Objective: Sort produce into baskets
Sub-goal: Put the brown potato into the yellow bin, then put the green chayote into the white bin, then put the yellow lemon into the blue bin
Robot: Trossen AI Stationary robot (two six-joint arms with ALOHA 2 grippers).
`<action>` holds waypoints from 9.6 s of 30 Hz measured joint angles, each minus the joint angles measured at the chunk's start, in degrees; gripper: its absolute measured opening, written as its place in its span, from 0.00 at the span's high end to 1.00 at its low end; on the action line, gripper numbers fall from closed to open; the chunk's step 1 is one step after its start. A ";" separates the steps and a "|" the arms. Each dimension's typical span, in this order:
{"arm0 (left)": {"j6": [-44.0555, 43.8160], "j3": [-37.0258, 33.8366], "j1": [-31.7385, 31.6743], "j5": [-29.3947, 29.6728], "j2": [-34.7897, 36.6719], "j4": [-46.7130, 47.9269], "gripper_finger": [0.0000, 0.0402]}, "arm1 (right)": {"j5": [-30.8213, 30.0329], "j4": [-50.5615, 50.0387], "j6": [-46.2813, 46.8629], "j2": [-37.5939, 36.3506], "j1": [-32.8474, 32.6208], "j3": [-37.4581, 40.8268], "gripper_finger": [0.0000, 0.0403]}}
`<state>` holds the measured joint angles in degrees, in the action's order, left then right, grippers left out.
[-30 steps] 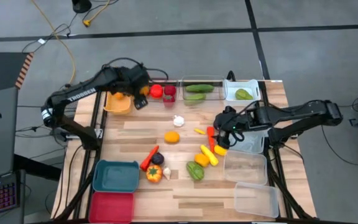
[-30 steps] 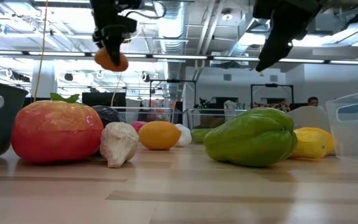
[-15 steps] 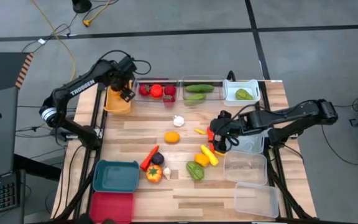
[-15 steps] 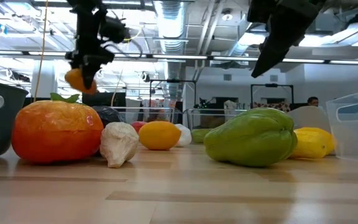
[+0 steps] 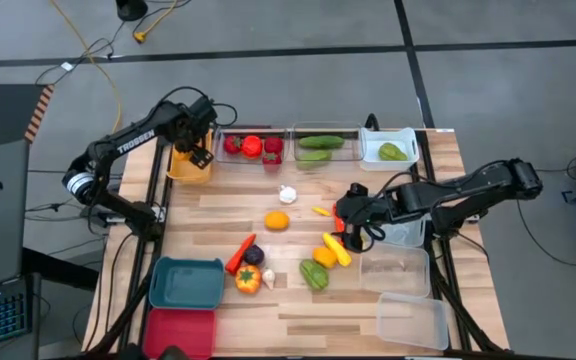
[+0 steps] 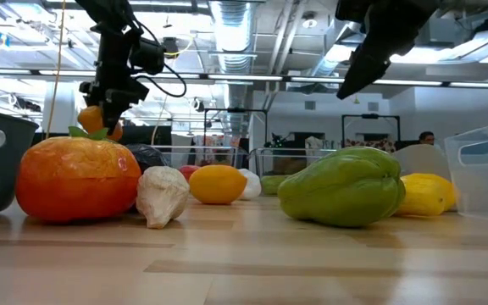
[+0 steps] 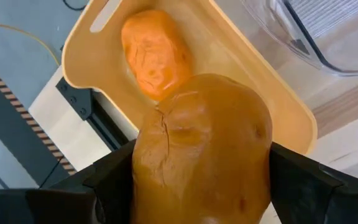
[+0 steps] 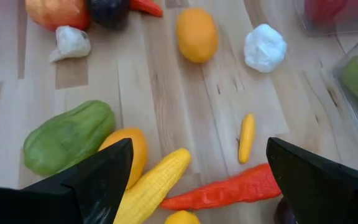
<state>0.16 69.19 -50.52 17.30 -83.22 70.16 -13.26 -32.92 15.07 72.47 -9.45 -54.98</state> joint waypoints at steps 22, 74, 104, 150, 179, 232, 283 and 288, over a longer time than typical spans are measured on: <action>-0.60 -1.05 0.00 -0.09 -0.02 -3.08 0.13 | 2.99 5.32 14.01 0.09 -2.49 0.00 0.02; -2.99 -1.03 0.00 -0.42 -0.04 -4.71 0.12 | -1.83 -8.24 33.53 39.34 -16.57 -24.09 0.02; -4.47 -1.01 0.00 -0.44 -0.04 -4.71 0.12 | 3.10 -9.59 32.08 40.47 -16.33 -24.49 0.19; -6.86 -1.01 0.02 -3.52 -0.04 -4.75 0.12 | -6.25 -32.75 -11.04 10.43 53.62 -20.45 0.17; -6.88 -1.01 0.04 -3.41 -0.04 -5.69 0.12 | -6.43 -33.30 -11.06 22.43 60.17 -19.98 0.08; -3.17 13.41 10.86 -9.18 0.13 -9.40 0.12 | -6.39 -31.44 -10.95 3.67 58.76 -21.33 0.05; -15.69 11.91 54.46 5.05 -26.69 -25.18 0.12 | -6.40 -10.00 0.07 -9.88 -0.23 -2.47 0.05; -16.81 11.83 54.22 5.66 -26.69 -24.53 0.12 | -6.42 -8.96 0.02 -8.93 -2.11 -2.45 0.05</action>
<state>-16.64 81.02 3.70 22.96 -109.91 45.63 -19.68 -41.88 15.09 63.54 -11.57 -57.43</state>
